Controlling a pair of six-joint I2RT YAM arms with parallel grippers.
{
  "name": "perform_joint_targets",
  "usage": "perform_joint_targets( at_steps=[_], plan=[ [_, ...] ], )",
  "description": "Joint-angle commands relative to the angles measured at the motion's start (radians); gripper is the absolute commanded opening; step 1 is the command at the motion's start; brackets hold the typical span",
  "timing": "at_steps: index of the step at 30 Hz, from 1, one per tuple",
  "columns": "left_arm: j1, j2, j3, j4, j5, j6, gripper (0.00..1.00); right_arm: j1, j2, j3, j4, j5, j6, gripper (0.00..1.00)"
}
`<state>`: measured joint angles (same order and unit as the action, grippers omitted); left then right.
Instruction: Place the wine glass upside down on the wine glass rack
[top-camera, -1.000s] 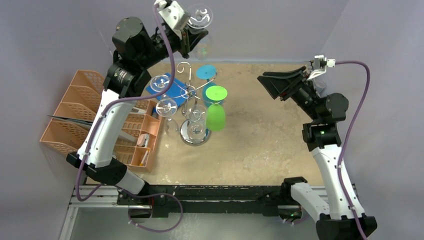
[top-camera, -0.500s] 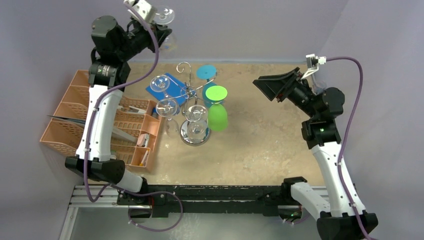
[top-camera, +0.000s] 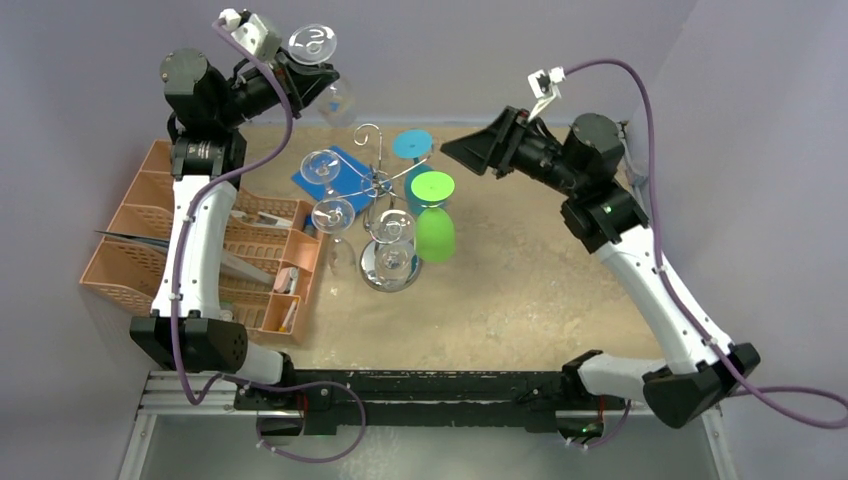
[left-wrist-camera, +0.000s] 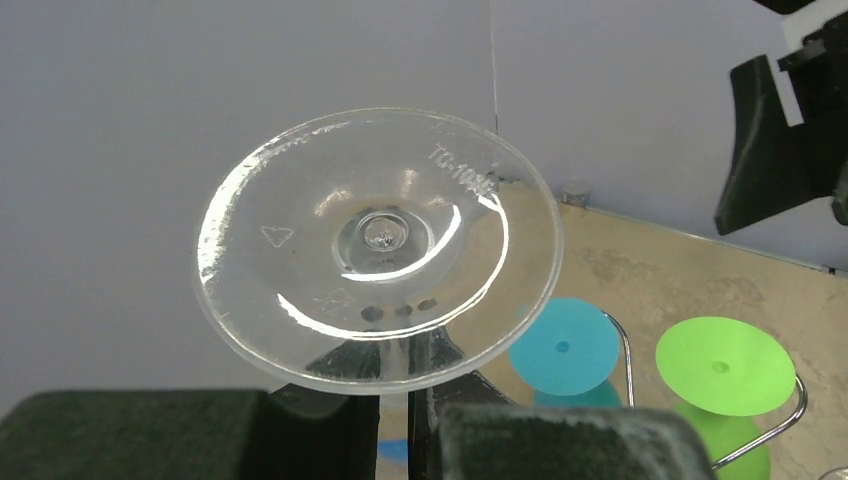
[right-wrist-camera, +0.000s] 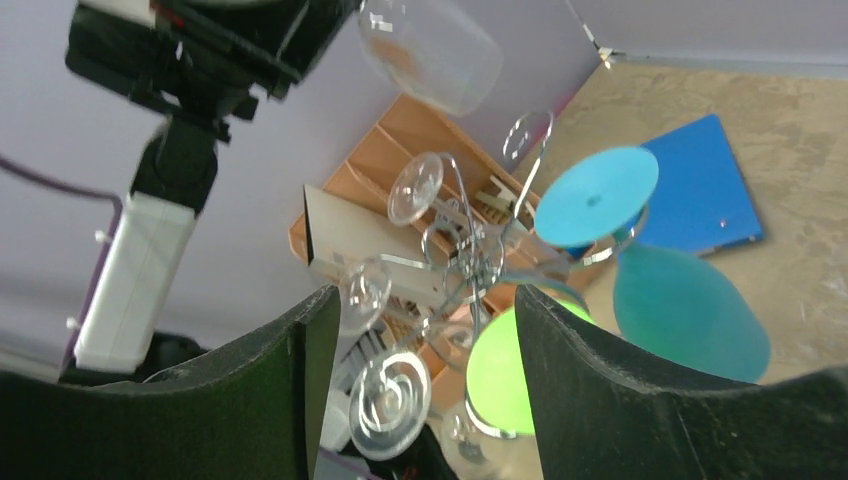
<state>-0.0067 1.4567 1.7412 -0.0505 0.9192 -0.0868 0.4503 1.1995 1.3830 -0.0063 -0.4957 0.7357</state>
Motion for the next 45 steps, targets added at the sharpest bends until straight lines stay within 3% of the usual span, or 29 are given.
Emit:
perform_joint_targets(
  at_steps=[1, 8, 18, 28, 35, 39, 41, 45],
  plan=[
    [0.006, -0.059, -0.057, 0.203, 0.083, -0.034, 0.0, 0.064, 0.082, 0.141, 0.045, 0.111, 0.046, 0.67],
    [0.005, -0.115, -0.167, 0.234, 0.04, 0.073, 0.0, 0.189, 0.272, 0.351, 0.107, 0.185, 0.16, 0.66],
    [0.005, -0.132, -0.201, 0.159, 0.017, 0.21, 0.0, 0.357, 0.483, 0.632, 0.062, 0.275, 0.167, 0.65],
    [0.005, -0.152, -0.231, 0.146, 0.014, 0.282, 0.0, 0.392, 0.55, 0.675, 0.089, 0.481, 0.2, 0.59],
    [0.005, -0.183, -0.275, 0.211, 0.015, 0.291, 0.0, 0.392, 0.627, 0.808, 0.029, 0.529, 0.202, 0.53],
    [0.005, -0.179, -0.283, 0.22, 0.02, 0.306, 0.0, 0.392, 0.677, 0.887, -0.035, 0.505, 0.207, 0.45],
    [0.005, -0.18, -0.285, 0.213, 0.012, 0.331, 0.0, 0.391, 0.702, 0.943, -0.111, 0.498, 0.205, 0.34],
    [0.005, -0.179, -0.28, 0.206, 0.017, 0.345, 0.0, 0.392, 0.675, 0.894, -0.075, 0.487, 0.197, 0.18]
  ],
)
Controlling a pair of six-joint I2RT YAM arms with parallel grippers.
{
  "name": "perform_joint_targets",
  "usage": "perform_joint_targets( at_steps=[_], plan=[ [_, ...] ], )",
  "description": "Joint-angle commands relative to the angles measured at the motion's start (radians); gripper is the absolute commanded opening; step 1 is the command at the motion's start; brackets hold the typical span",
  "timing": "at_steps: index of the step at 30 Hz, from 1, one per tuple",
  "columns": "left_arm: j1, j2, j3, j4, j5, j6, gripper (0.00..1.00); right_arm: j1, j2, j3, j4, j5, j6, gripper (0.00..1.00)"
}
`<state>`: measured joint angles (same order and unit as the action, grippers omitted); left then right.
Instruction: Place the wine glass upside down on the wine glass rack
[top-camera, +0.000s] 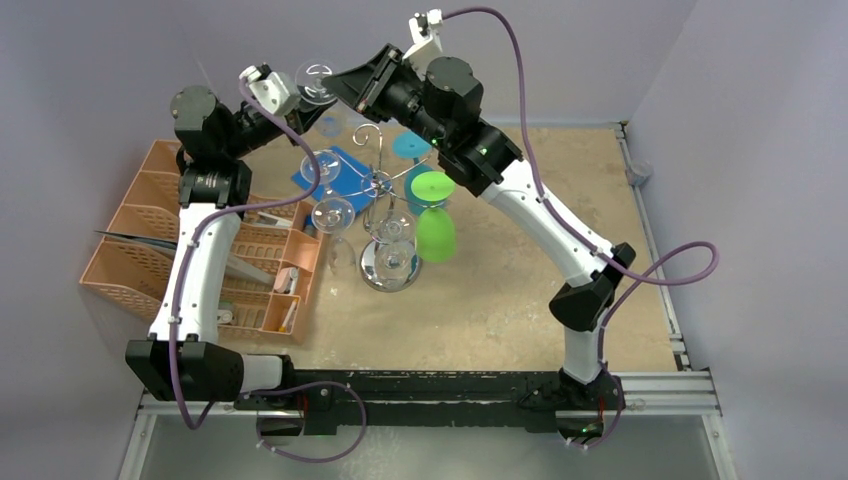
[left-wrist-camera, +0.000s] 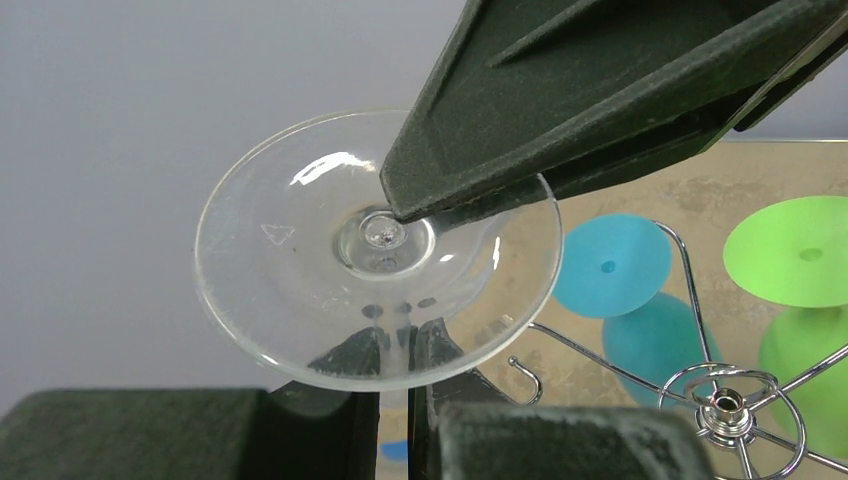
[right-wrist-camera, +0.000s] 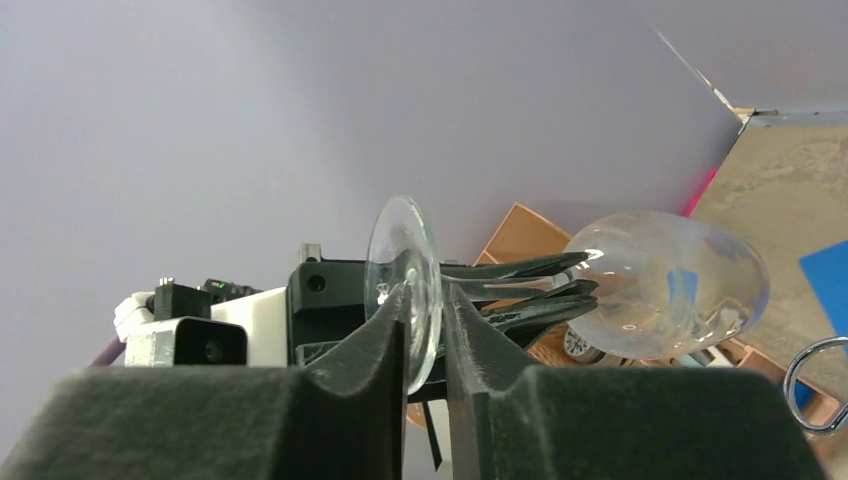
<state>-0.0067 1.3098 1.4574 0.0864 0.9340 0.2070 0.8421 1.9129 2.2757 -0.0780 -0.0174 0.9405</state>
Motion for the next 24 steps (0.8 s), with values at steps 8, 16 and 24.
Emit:
perform_joint_targets(
  at_steps=[8, 16, 24],
  plan=[
    [0.005, -0.046, 0.009, 0.04, -0.035, -0.002, 0.06, -0.001, -0.065, -0.01, -0.015, -0.005, 0.0, 0.0],
    [0.005, -0.087, -0.028, 0.039, -0.146, -0.062, 0.5, -0.016, -0.049, -0.013, 0.054, 0.014, 0.039, 0.0],
    [0.005, -0.125, -0.071, -0.031, -0.364, -0.191, 0.62, -0.07, 0.061, 0.129, 0.017, -0.004, 0.116, 0.0]
  ],
)
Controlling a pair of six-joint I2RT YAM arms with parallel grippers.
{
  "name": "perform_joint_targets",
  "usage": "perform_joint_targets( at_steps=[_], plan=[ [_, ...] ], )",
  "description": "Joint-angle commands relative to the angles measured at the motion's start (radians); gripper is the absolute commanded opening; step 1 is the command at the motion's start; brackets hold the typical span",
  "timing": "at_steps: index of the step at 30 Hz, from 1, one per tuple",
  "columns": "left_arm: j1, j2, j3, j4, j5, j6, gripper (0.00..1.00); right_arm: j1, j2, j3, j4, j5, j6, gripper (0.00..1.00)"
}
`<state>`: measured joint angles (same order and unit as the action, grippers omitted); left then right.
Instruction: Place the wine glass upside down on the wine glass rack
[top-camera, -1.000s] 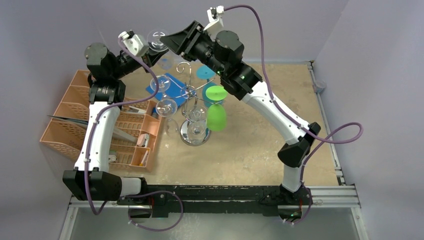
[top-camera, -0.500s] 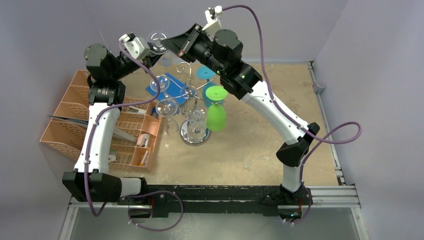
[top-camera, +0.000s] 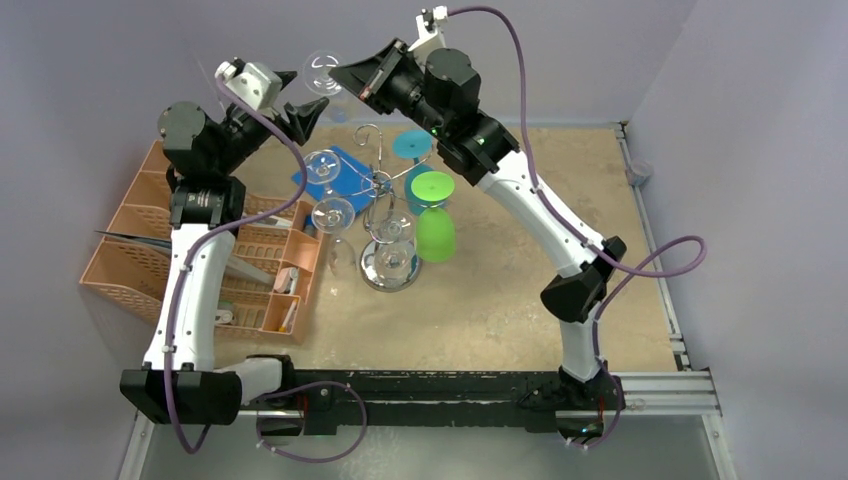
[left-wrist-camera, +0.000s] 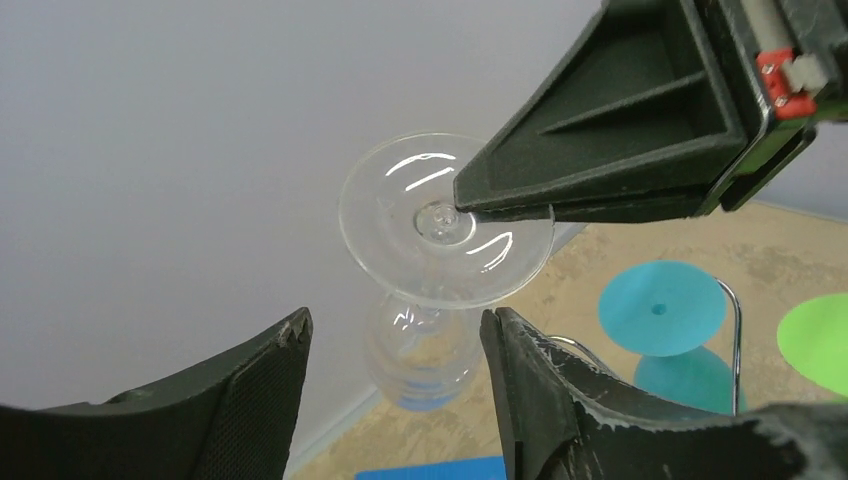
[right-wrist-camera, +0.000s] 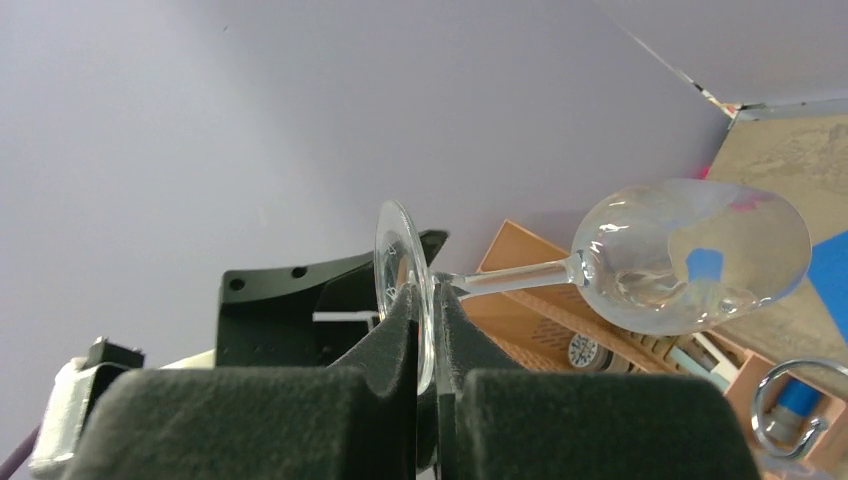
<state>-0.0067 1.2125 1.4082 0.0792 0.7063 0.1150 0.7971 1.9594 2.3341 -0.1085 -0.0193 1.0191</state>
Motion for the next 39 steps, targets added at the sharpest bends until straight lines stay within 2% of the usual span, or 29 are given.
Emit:
perform_joint_targets(
  at_steps=[1, 8, 16, 21, 25, 34, 39],
  plan=[
    [0.006, -0.035, -0.027, -0.026, -0.156, -0.132, 0.63, -0.026, 0.018, 0.067, 0.052, -0.002, 0.038, 0.0],
    [0.006, -0.118, -0.057, -0.059, -0.256, -0.266, 0.66, -0.034, 0.031, 0.05, 0.07, -0.012, 0.023, 0.0],
    [0.005, -0.222, -0.074, -0.193, -0.347, -0.318, 0.68, -0.039, 0.047, 0.013, 0.092, -0.027, 0.043, 0.0],
    [0.005, -0.251, -0.037, -0.341, -0.41, -0.389, 0.68, -0.039, 0.055, -0.009, 0.07, -0.026, 0.053, 0.0],
    [0.005, -0.271, 0.038, -0.534, -0.5, -0.446, 0.68, -0.037, 0.047, -0.059, 0.055, -0.032, 0.065, 0.0],
    [0.005, -0.371, 0.061, -0.732, -0.372, -0.399, 0.68, -0.038, 0.009, -0.166, 0.017, -0.059, 0.078, 0.0],
    [0.005, -0.405, 0.042, -0.769, -0.376, -0.358, 0.68, -0.033, -0.03, -0.21, 0.006, -0.035, 0.065, 0.0]
  ],
)
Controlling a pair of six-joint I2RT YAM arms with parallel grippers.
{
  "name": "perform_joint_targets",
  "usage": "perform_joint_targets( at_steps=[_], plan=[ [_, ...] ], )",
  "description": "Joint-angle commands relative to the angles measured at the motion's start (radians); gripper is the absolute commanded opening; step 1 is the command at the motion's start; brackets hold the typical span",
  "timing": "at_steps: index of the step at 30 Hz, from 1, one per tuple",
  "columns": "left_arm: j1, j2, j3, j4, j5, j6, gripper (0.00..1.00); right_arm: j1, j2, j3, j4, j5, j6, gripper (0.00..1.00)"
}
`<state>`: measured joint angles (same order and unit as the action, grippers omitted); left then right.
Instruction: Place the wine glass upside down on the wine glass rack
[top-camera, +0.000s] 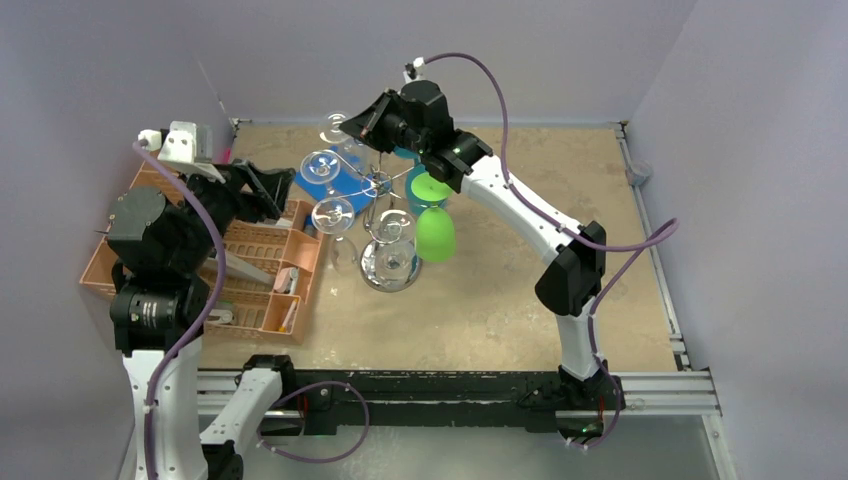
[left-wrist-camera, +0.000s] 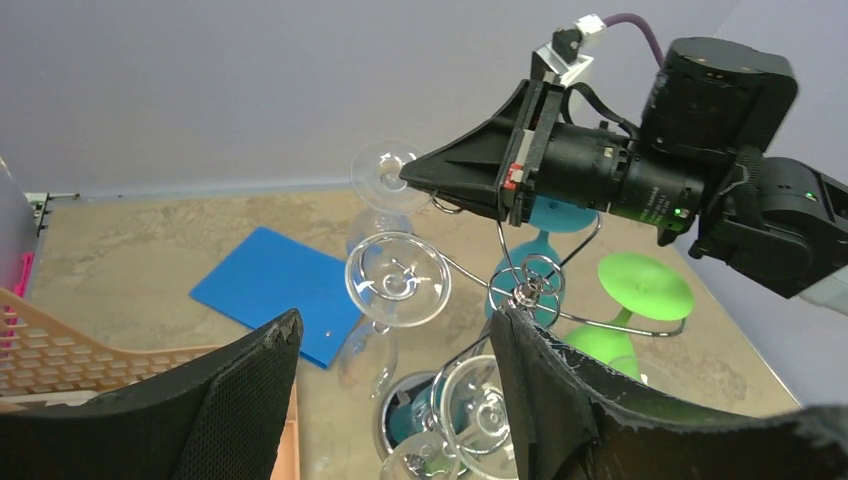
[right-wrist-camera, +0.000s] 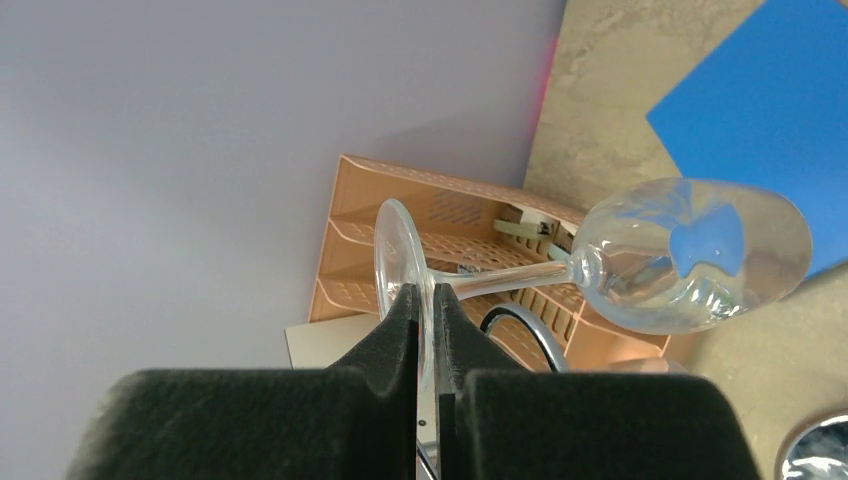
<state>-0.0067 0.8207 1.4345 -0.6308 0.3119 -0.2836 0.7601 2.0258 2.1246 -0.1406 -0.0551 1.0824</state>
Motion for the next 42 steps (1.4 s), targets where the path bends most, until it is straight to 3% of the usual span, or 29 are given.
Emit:
perform_joint_targets(
  at_steps=[1, 42],
  plan=[
    [0.006, -0.013, 0.02, -0.07, 0.007, 0.04, 0.68, 0.005, -0.102, -0.005, 0.037, 0.0, -0.001, 0.0],
    [0.005, -0.033, -0.028, 0.002, 0.056, -0.031, 0.69, 0.024, -0.292, -0.237, 0.059, 0.122, -0.011, 0.0]
  ],
)
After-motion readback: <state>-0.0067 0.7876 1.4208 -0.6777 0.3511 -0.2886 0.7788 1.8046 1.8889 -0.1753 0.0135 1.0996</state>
